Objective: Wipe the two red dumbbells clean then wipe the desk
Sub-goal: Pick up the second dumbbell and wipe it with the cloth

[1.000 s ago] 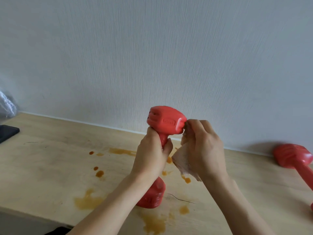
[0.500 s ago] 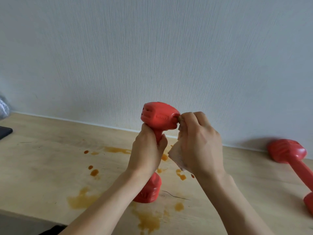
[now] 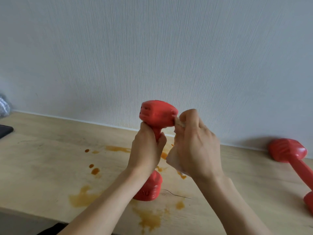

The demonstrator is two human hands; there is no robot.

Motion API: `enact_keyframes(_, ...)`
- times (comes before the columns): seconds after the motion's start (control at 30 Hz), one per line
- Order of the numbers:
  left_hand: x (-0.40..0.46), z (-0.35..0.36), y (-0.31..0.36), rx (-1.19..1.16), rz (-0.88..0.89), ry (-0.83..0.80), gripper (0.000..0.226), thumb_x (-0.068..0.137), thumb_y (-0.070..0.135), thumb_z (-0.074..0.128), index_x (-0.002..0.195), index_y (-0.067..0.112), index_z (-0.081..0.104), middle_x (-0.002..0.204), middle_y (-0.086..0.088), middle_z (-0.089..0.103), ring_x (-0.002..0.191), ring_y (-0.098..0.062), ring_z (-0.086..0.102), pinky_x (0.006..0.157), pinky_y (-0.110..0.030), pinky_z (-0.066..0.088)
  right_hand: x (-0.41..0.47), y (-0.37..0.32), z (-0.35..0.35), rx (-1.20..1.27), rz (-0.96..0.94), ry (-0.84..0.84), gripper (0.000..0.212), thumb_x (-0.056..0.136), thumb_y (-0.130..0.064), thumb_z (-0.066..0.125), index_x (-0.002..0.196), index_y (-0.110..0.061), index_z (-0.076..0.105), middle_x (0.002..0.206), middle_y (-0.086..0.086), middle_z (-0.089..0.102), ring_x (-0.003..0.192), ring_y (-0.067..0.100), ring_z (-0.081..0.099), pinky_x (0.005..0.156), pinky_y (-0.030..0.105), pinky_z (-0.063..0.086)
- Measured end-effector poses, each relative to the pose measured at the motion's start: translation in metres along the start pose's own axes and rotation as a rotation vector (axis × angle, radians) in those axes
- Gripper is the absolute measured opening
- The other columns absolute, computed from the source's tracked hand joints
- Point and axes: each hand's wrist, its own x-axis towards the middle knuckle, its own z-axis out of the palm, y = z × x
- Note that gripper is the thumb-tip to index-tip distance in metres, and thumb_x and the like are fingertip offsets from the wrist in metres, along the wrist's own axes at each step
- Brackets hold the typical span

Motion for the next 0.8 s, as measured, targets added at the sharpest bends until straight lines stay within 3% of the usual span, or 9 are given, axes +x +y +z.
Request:
enact_keyframes(0.1, 0.001, -0.002, -0.001, -0.019, -0.017, -0.01, 0.017, 0.089, 0.02, 0.053, 0.096, 0.006, 0.044, 0.068, 0.002, 0.054, 0.068, -0.024, 0.057, 0.056, -0.03, 0.034, -0.002, -0.008, -0.004, -0.025, -0.094, 0.038, 0.013, 0.07, -0.01, 0.051, 0.083, -0.009, 0.053, 0.07, 0.0, 0.054, 0.049, 0.028, 0.05, 0.036, 0.025, 0.03)
enact_keyframes(0.2, -0.001, -0.001, 0.002, -0.015, -0.005, 0.005, 0.018, 0.089, 0.02, 0.053, 0.095, 0.007, 0.042, 0.07, 0.001, 0.054, 0.073, -0.028, 0.06, 0.057, -0.031, 0.035, -0.001, -0.002, -0.002, 0.011, -0.048, 0.025, 0.018, 0.07, -0.01, 0.051, 0.085, -0.009, 0.062, 0.076, 0.005, 0.059, 0.053, 0.031, 0.053, 0.043, 0.028, 0.035)
enact_keyframes(0.3, -0.006, 0.001, 0.004, -0.01, 0.023, 0.026, 0.019, 0.089, 0.02, 0.055, 0.091, 0.011, 0.038, 0.068, 0.005, 0.049, 0.071, -0.027, 0.059, 0.056, -0.029, 0.032, -0.001, 0.009, 0.003, 0.03, 0.079, -0.054, 0.022, 0.068, -0.014, 0.045, 0.083, -0.012, 0.061, 0.081, 0.004, 0.058, 0.061, 0.033, 0.055, 0.05, 0.031, 0.04)
enact_keyframes(0.4, -0.007, 0.001, 0.004, -0.015, 0.03, 0.033, 0.017, 0.089, 0.019, 0.055, 0.091, 0.013, 0.039, 0.066, 0.009, 0.049, 0.068, -0.022, 0.057, 0.056, -0.028, 0.033, -0.002, 0.009, 0.002, -0.018, 0.03, -0.01, 0.02, 0.061, -0.008, 0.045, 0.077, -0.012, 0.057, 0.075, 0.002, 0.056, 0.055, 0.03, 0.052, 0.044, 0.029, 0.037)
enact_keyframes(0.57, -0.003, -0.001, 0.002, -0.032, 0.012, 0.032, 0.018, 0.088, 0.018, 0.054, 0.093, 0.013, 0.038, 0.071, 0.003, 0.054, 0.066, -0.019, 0.052, 0.056, -0.027, 0.032, -0.002, -0.006, -0.005, -0.012, -0.086, 0.064, 0.021, 0.074, -0.02, 0.039, 0.075, -0.008, 0.056, 0.07, 0.007, 0.056, 0.049, 0.03, 0.05, 0.047, 0.024, 0.025)
enact_keyframes(0.67, -0.004, -0.001, 0.002, -0.025, 0.042, -0.011, 0.018, 0.087, 0.019, 0.056, 0.09, 0.013, 0.039, 0.065, 0.009, 0.048, 0.059, -0.014, 0.047, 0.047, -0.022, 0.03, 0.0, 0.005, -0.001, 0.098, 0.042, -0.021, 0.017, 0.078, -0.019, 0.04, 0.079, -0.008, 0.053, 0.075, 0.006, 0.058, 0.058, 0.033, 0.054, 0.049, 0.031, 0.037)
enact_keyframes(0.8, -0.001, -0.004, 0.0, -0.047, 0.066, -0.076, 0.019, 0.087, 0.018, 0.058, 0.09, 0.014, 0.04, 0.064, 0.007, 0.048, 0.056, -0.004, 0.046, 0.048, -0.013, 0.036, 0.001, 0.022, 0.008, 0.19, 0.125, -0.104, 0.011, 0.092, -0.017, 0.044, 0.085, -0.012, 0.051, 0.08, 0.005, 0.063, 0.071, 0.029, 0.059, 0.064, 0.043, 0.047)
